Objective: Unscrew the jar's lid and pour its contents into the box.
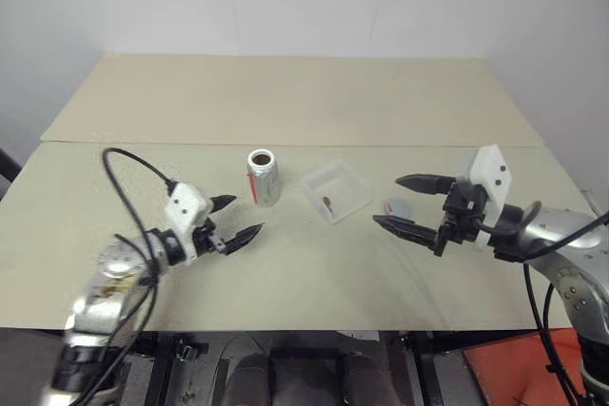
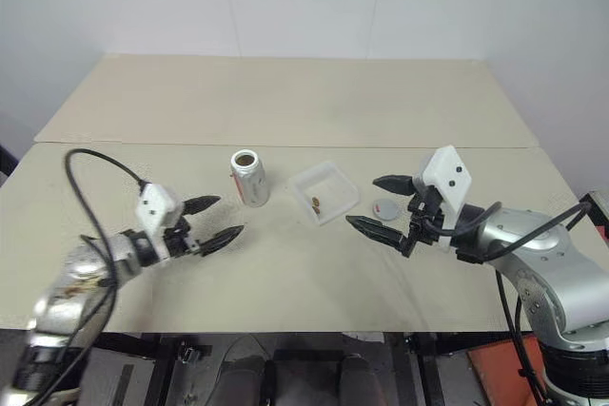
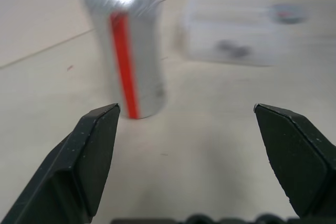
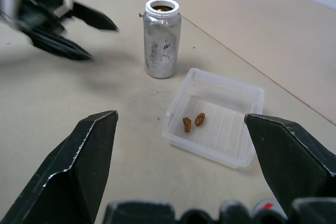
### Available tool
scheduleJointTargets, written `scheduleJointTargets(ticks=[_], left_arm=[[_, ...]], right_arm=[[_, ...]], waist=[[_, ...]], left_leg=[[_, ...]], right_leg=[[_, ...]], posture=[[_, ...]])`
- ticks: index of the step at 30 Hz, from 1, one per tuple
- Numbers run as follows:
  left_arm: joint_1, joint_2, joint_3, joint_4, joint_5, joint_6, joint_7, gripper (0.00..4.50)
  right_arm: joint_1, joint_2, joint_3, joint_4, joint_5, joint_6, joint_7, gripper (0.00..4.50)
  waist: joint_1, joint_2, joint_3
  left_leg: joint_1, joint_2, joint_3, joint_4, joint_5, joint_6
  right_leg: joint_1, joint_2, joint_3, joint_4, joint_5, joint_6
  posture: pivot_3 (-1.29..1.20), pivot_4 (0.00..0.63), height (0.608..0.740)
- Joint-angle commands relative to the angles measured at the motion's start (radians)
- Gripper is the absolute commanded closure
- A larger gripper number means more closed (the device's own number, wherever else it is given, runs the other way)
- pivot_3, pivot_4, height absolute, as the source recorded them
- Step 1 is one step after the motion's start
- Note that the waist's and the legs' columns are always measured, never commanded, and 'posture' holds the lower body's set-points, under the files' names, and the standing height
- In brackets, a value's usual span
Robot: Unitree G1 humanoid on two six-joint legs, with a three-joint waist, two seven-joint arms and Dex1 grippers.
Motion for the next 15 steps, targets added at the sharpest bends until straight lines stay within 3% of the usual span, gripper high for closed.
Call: scheduleJointTargets(ticks=[1,6,15], left_arm=[[0.003,0.110,0.127,-0.089,-0.128,0.010,-0.140,0.06],[-0.008,0.182,0.176,-0.060,-0.160,-0.027,-0.216,0.06],[-0.015,0.147,0.131,-0.078,-0.165,-0.048,-0.203,0.06]], right_arm=[[0.017,-0.024,-0.047,-0.018,0.001,-0.051,0.029,0.00],[0.040,-0.043,-0.065,-0.001,0.004,-0.089,0.075,0.00],[0.042,-0.063,-0.052,0.000,-0.013,-0.107,0.095,0.00]], waist=[[0.001,0.000,0.000],[0.000,0.000,0.000],[0.000,0.000,0.000]], left_leg=[[0.001,0.000,0.000,0.000,0.000,0.000],[0.003,0.000,0.002,-0.001,0.000,0.000],[0.002,0.000,0.002,-0.001,0.000,0.000]], right_leg=[[0.000,0.000,0.000,0.000,0.000,0.000],[0.002,0.000,0.000,0.000,-0.001,-0.001],[0.001,0.000,0.001,0.000,-0.001,-0.001]], posture=[[0.00,0.150,0.740],[0.00,0.150,0.740],[0.00,0.150,0.740]])
